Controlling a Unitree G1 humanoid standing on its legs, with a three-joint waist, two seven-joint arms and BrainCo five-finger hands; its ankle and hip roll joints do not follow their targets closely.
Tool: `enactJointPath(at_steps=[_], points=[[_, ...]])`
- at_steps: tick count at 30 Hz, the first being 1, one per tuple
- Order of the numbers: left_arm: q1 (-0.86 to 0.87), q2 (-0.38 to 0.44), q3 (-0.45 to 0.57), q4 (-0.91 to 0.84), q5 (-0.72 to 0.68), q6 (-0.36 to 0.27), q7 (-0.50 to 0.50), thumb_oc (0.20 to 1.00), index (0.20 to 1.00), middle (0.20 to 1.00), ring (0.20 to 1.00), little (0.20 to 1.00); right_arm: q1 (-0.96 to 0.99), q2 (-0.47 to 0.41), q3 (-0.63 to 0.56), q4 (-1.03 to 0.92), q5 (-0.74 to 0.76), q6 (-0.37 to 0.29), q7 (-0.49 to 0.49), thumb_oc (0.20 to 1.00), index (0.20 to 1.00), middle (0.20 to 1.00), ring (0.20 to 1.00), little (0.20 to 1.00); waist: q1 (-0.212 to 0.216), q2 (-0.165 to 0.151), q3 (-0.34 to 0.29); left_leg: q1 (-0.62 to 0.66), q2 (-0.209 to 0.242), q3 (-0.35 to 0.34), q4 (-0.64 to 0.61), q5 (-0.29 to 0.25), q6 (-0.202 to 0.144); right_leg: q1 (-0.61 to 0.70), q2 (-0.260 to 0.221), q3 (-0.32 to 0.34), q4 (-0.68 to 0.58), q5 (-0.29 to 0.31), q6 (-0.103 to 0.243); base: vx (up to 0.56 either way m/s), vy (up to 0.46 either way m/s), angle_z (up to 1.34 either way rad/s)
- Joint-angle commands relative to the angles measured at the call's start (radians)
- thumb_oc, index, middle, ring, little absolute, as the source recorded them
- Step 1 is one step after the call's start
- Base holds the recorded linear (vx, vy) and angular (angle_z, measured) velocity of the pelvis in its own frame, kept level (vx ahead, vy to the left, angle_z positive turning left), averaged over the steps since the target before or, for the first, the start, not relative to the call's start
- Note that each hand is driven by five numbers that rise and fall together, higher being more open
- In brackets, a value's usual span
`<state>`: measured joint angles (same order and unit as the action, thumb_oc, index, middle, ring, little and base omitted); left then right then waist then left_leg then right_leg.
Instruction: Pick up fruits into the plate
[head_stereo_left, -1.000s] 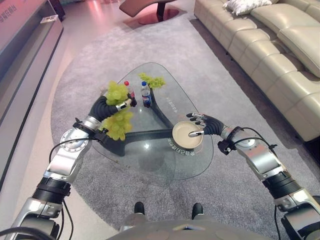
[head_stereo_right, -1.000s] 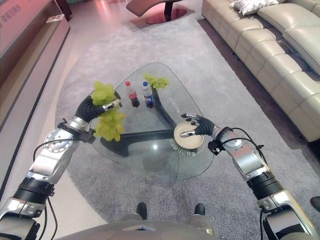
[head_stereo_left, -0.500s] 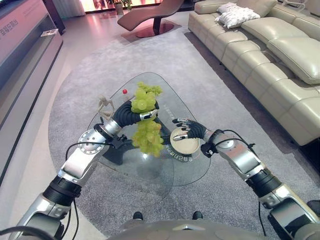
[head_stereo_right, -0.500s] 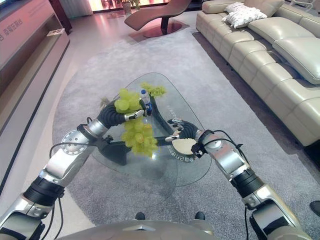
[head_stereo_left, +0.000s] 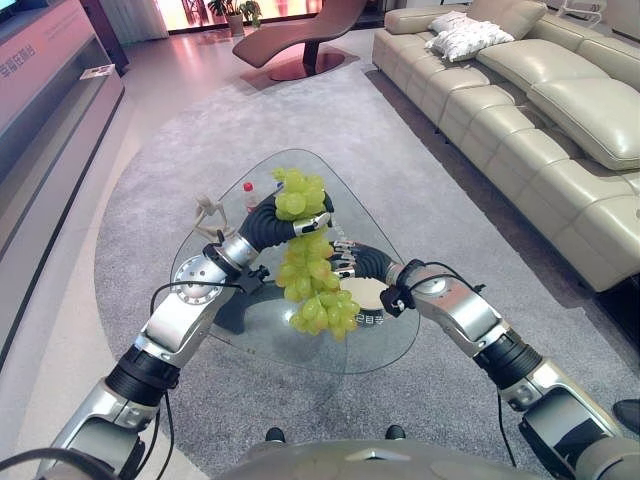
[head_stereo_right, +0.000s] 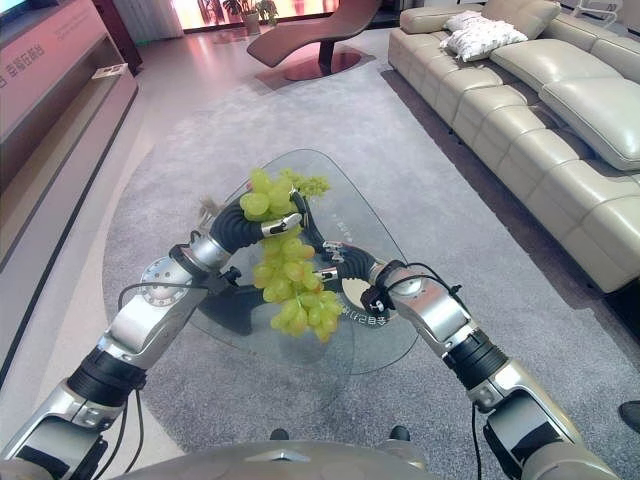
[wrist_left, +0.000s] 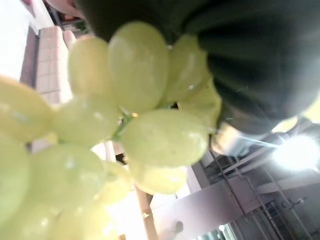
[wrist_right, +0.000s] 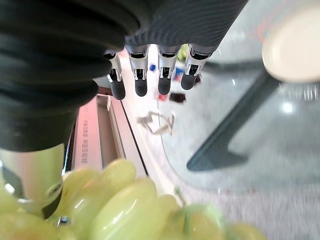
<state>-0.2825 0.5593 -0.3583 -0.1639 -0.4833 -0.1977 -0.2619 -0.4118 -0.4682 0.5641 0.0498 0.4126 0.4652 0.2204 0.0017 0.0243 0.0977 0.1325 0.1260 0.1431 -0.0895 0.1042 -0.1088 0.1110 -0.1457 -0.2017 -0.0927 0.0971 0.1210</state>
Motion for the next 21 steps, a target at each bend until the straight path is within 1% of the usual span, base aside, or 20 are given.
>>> enactJointPath(at_steps=[1,3,10,14,21], points=[[-0.143,-0.012,-0.042,-0.031,-0.097,-0.057,0.032,0.200,0.200,0.200,0.200,0.200,-0.120,0.093,0.014,0.057,0.106,-0.033,-0.030,1.000,1.000,1.000,1.000,1.000,0.028,-0.036,-0.032,0.016,0.002,0.043,0.016,-0.134,-0.001,0.056,-0.032,-0.093,0.023,-0.097,0.015,0.00,0.000,0.00],[-0.150,-0.022,-0.049,-0.029,-0.100,-0.062,0.037,0.200,0.200,0.200,0.200,0.200,-0.131,0.109,0.018,0.073,0.113,-0.036,-0.032,1.000,1.000,1.000,1.000,1.000,0.030,-0.036,-0.034,0.015,0.003,0.045,0.017,-0.133,-0.001,0.056,-0.033,-0.096,0.023,-0.096,0.015,0.00,0.000,0.00],[-0.182,-0.056,-0.070,-0.003,-0.121,-0.073,0.043,0.200,0.200,0.200,0.200,0.200,-0.172,0.165,0.036,0.078,0.207,-0.004,-0.094,1.000,1.000,1.000,1.000,1.000,0.029,-0.039,-0.040,0.022,0.008,0.057,0.018,-0.132,-0.003,0.057,-0.039,-0.101,0.020,-0.087,0.017,0.00,0.000,0.00],[-0.207,-0.089,-0.094,-0.005,-0.166,-0.047,0.034,0.200,0.200,0.200,0.200,0.200,-0.192,0.194,0.044,0.110,0.219,0.005,-0.125,1.000,1.000,1.000,1.000,1.000,0.028,-0.041,-0.046,0.023,0.010,0.066,0.017,-0.131,-0.003,0.056,-0.044,-0.106,0.015,-0.081,0.020,0.00,-0.008,-0.05],[-0.244,-0.126,-0.117,0.000,-0.244,-0.009,0.022,0.200,0.200,0.200,0.200,0.200,-0.241,0.240,0.038,0.179,0.235,-0.024,-0.149,1.000,1.000,1.000,1.000,1.000,0.032,-0.039,-0.044,0.029,0.014,0.079,0.020,-0.129,-0.004,0.060,-0.050,-0.120,0.016,-0.074,0.019,0.01,-0.004,-0.05]])
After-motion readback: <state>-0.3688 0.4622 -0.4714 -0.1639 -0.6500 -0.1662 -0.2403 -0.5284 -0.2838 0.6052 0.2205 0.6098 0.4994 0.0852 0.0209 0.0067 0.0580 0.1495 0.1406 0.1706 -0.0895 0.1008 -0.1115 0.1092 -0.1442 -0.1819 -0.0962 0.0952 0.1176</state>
